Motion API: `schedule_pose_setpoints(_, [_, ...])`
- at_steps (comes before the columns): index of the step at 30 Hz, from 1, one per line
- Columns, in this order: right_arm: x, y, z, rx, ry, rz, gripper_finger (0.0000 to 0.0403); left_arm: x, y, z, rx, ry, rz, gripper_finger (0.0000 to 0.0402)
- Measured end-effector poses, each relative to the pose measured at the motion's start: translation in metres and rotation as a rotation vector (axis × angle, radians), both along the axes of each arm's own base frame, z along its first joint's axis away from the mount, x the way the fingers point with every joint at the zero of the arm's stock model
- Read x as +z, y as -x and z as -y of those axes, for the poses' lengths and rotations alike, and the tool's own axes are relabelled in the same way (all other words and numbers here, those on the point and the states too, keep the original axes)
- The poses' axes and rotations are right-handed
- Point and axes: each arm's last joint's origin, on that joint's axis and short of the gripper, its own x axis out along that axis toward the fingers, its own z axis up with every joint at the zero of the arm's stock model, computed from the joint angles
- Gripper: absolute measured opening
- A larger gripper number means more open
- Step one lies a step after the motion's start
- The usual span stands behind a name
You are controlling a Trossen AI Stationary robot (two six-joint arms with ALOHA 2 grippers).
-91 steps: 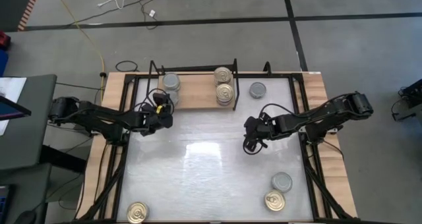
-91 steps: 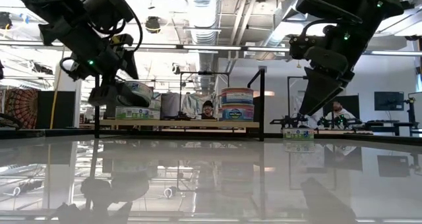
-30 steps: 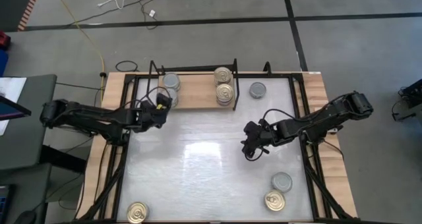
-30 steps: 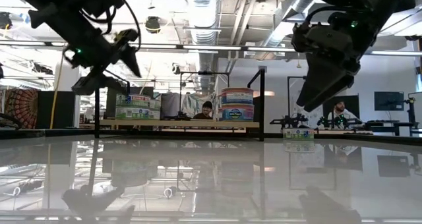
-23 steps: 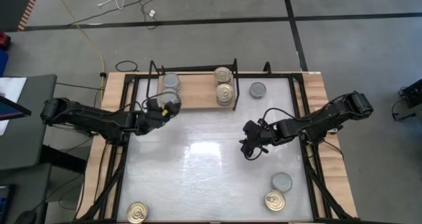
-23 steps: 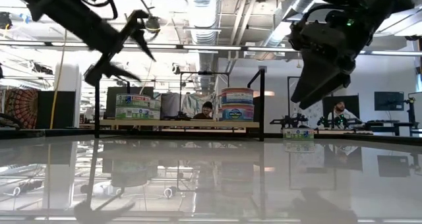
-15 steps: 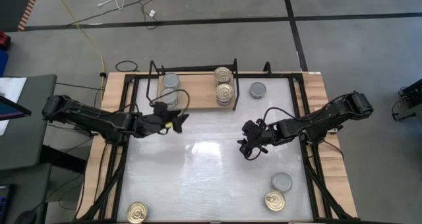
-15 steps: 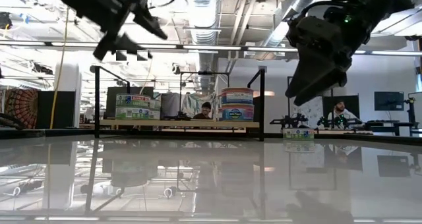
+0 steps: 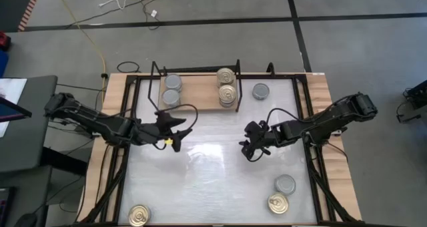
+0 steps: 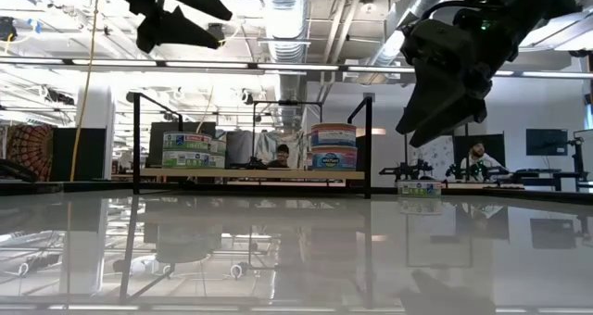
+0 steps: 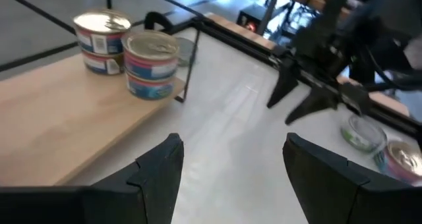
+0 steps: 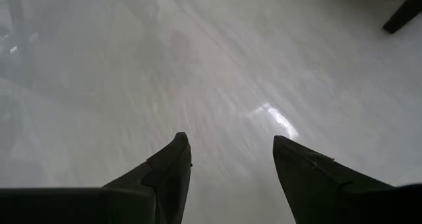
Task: Stack canned seafood by type on shelf
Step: Put the blue tuna can on the shelf
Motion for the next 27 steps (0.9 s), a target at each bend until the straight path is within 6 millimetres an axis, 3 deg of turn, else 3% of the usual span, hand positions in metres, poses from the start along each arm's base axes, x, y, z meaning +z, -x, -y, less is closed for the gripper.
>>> schedule_pose_setpoints(11, [0.0,0.0,0.0,-0.037,-0.032,0.007,0.024,-0.007,0.006,0.012,-0.074,-0.008,-0.076,0.0249])
schedule_pose_setpoints(27, [0.0,0.0,0.0,-0.038,-0.032,0.006,0.024,-0.007,0.006,0.013,-0.083,-0.009,-0.078,0.0249])
